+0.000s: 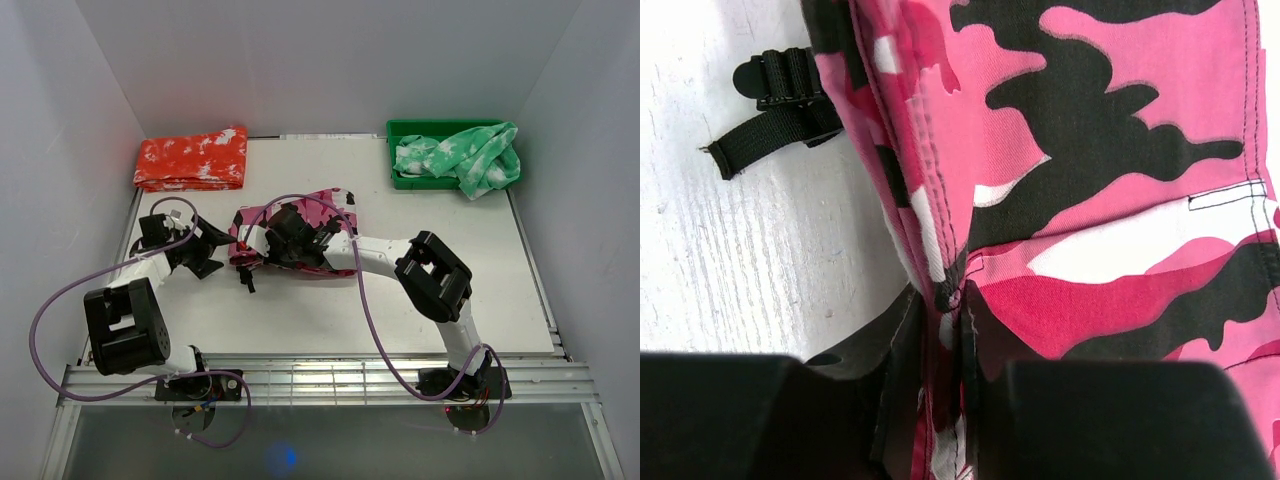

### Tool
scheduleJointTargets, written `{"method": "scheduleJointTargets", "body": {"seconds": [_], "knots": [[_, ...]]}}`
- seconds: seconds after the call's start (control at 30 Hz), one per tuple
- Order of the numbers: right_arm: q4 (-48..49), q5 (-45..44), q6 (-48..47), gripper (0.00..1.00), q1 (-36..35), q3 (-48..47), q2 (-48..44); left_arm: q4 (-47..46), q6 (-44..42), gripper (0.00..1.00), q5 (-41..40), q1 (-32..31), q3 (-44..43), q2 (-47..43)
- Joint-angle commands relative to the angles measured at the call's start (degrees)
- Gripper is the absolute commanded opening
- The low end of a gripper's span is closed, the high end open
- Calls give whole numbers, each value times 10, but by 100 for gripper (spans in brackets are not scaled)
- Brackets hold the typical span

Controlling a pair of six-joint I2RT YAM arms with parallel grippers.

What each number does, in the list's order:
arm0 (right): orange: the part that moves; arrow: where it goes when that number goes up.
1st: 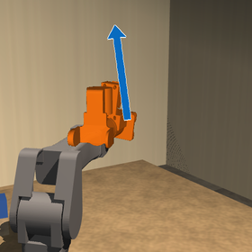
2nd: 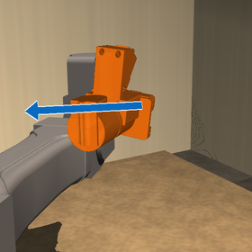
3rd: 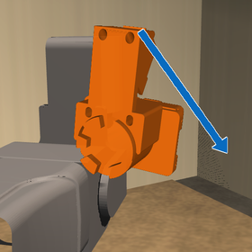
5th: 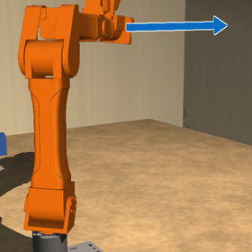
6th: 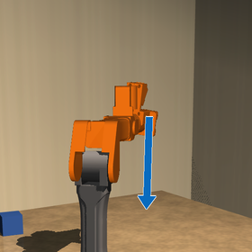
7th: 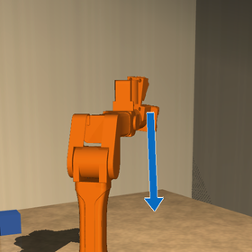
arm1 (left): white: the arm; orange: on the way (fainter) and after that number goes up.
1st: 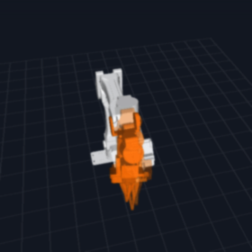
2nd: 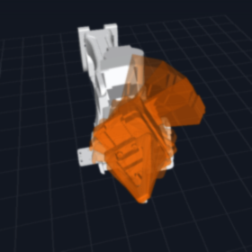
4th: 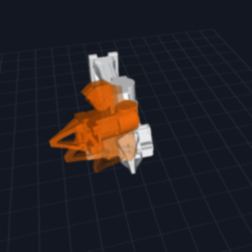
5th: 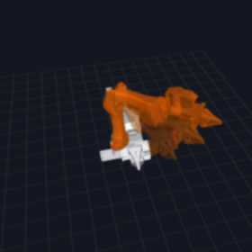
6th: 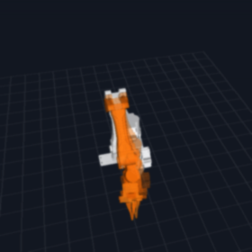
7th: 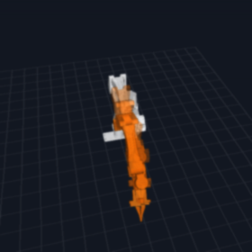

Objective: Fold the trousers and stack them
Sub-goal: Neatly place the folded trousers to the corner

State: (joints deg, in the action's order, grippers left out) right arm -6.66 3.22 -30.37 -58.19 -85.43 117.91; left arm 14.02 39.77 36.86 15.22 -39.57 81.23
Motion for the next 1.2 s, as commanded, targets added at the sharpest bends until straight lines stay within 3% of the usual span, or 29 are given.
{"method": "scheduleJointTargets", "body": {"seconds": [0.0,0.2,0.37,0.53,0.77,0.93,1.17], "knots": [[0,16,14,8,-3,-15,-9,-24,16,98,-3,-10,-4,-1],[2,15,14,8,0,-9,-12,-65,38,98,7,-18,24,-22],[2,22,34,8,5,-35,-8,-43,36,98,-31,-51,40,16],[-11,49,79,8,26,-74,-5,-81,54,98,-8,-56,53,42],[-14,85,118,8,41,-78,-14,-135,108,88,37,-70,56,69],[-18,97,119,8,40,-62,-16,-191,153,74,43,-82,54,85],[-14,80,117,8,40,-65,-5,-201,206,71,51,-86,55,81]]}}
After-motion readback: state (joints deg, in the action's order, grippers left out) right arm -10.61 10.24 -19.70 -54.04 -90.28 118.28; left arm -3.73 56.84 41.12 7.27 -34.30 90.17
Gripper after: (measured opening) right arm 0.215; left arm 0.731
